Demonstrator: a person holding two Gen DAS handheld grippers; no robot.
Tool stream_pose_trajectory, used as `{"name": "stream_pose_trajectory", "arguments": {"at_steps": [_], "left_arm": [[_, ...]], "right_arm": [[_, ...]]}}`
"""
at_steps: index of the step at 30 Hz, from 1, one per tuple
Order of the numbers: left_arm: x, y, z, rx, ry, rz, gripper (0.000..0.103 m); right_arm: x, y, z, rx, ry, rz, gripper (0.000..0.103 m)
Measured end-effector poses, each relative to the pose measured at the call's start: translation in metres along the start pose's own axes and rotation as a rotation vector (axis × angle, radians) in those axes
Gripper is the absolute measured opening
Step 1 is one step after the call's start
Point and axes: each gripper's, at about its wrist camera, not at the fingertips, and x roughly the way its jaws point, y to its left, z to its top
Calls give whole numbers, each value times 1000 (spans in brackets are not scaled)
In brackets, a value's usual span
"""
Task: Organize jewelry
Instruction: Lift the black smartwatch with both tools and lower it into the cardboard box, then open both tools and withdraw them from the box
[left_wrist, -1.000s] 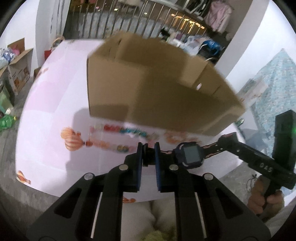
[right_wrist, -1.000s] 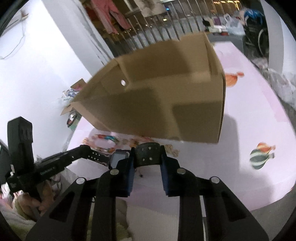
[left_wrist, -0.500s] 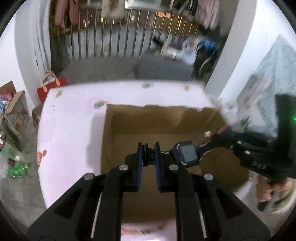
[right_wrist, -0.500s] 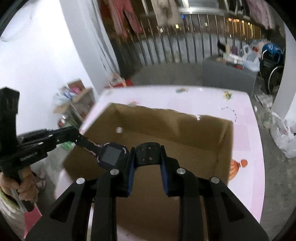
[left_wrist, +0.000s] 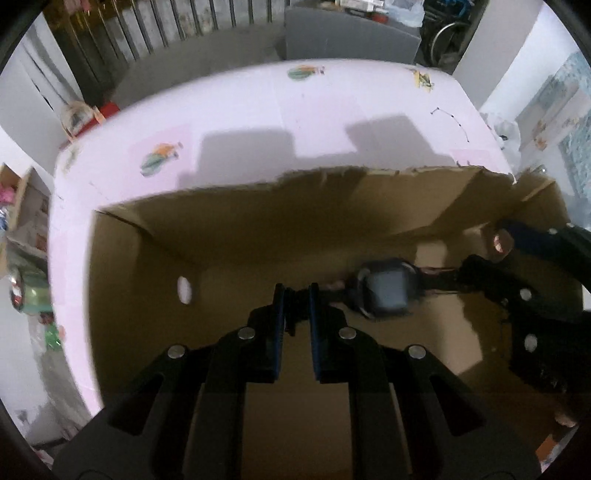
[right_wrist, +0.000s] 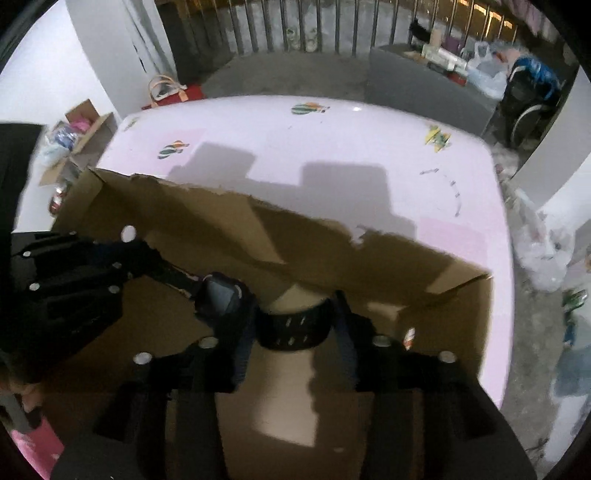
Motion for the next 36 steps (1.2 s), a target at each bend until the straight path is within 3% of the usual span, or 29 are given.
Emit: {"name": "stream_pose_trajectory", "arguments": {"at_steps": [1, 3, 4, 12, 16, 20, 24, 29, 33, 36], "left_arm": [[0, -1, -1, -1, -1, 4, 15], [-6, 0, -4, 2, -19, -9, 34], [-8, 0, -5, 2, -32, -3, 37], [-44, -3, -18, 15, -142, -6, 52], [-83, 3, -38, 25, -247, -10, 55], [-131, 20, -84, 28, -377, 5, 62], [-162, 41, -148, -3, -479, 41, 64], [-168, 66, -221, -112, -538, 77, 64], [-149, 72, -267, -192, -555, 25, 64], [-129, 65, -284, -202, -564, 4, 64]], "right_arm": [[-4, 0, -1, -10, -16, -5, 52], [-14, 3, -6, -23, -40, -34, 61], [-17, -1, -6, -21, -52, -36, 62], [-55, -20, -22, 34, -128, -15, 62], [-101, -27, -45, 44, -257, 40, 62], [-149, -22, -91, 12, -408, 114, 62], [-168, -6, -144, -45, -478, 180, 62], [-155, 22, -194, -78, -453, 260, 61], [-129, 56, -219, -101, -406, 311, 53], [-109, 77, -227, -106, -375, 313, 49]]}}
